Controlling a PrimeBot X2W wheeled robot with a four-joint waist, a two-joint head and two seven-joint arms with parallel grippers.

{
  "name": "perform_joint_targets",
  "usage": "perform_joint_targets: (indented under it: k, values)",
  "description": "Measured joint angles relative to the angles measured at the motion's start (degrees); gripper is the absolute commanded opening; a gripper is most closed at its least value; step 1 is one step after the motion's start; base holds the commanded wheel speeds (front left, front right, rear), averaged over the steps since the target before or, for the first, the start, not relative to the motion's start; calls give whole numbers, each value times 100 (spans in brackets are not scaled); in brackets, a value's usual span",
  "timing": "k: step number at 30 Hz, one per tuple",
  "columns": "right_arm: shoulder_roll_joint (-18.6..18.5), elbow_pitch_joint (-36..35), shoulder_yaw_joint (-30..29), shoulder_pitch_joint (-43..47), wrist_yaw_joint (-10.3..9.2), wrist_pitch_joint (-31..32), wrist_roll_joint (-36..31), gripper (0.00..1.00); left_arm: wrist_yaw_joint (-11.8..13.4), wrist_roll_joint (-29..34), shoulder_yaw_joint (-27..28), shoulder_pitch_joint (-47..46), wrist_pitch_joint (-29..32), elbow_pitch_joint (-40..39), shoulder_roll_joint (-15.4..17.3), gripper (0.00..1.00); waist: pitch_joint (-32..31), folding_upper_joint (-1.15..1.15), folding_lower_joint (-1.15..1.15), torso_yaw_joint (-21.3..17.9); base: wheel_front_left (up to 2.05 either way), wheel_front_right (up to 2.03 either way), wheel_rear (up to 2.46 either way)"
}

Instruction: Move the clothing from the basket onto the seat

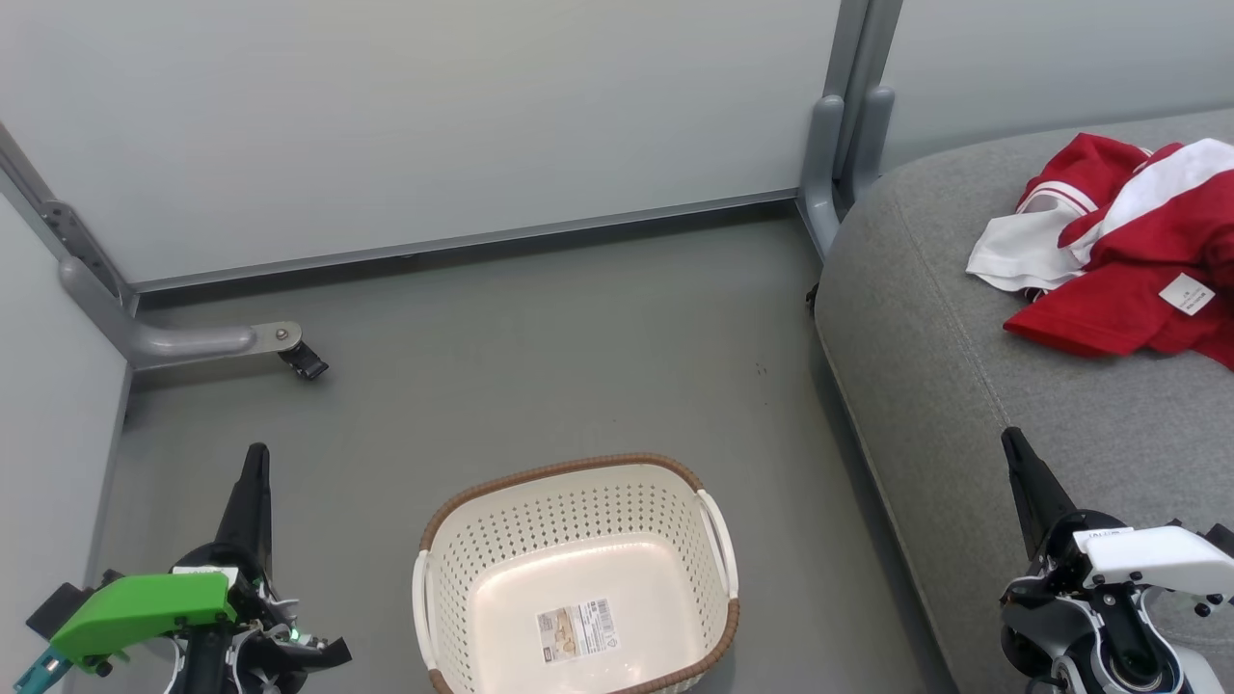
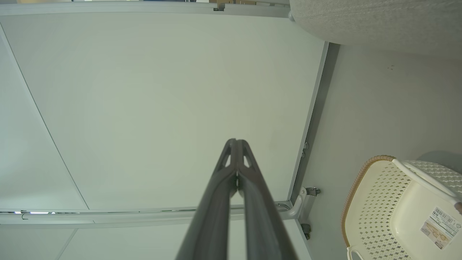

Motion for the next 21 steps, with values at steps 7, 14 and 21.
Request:
perform_joint_targets:
  k: [7, 14, 21]
  values:
    - [0, 0, 0, 0, 0, 0, 0, 0, 0, 0, 0, 0, 0, 0, 0, 0, 0, 0, 0, 0, 0, 0, 0]
    - [0, 0, 0, 0, 0, 0, 0, 0, 0, 0, 0, 0, 0, 0, 0, 0, 0, 0, 0, 0, 0, 0, 0]
    - [0, 0, 0, 0, 0, 0, 0, 0, 0, 0, 0, 0, 0, 0, 0, 0, 0, 0, 0, 0, 0, 0, 0]
